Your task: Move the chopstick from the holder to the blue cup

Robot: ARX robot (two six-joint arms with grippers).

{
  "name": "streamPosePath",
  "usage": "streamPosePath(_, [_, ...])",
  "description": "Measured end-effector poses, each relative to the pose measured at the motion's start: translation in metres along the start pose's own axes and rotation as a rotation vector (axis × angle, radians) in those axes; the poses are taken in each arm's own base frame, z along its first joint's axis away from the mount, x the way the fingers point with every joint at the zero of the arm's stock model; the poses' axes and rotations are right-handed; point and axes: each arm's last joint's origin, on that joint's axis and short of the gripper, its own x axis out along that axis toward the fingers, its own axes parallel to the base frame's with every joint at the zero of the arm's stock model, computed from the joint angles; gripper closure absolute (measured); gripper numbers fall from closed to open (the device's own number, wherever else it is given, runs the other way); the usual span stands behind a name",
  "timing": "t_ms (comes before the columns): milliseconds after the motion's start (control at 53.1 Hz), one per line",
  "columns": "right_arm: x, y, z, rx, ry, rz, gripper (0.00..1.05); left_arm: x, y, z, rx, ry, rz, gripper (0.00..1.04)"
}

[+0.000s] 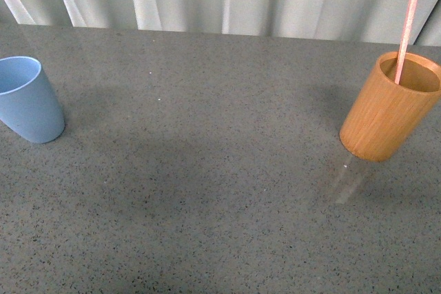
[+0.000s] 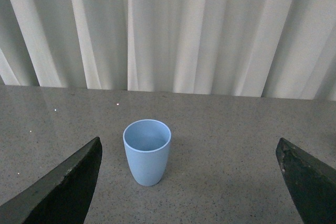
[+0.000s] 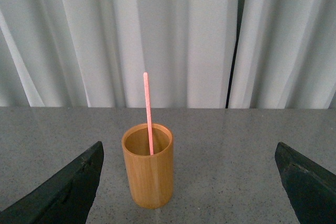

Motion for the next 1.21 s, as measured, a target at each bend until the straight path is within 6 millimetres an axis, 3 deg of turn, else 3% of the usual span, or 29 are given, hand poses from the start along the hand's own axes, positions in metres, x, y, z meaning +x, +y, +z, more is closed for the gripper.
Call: streamPosePath(1206, [0.0000, 0.0000, 0.0000, 0.000, 0.000, 0.000, 0.10, 0.0000, 0.0000, 0.0000, 0.000, 0.000, 0.000, 0.07])
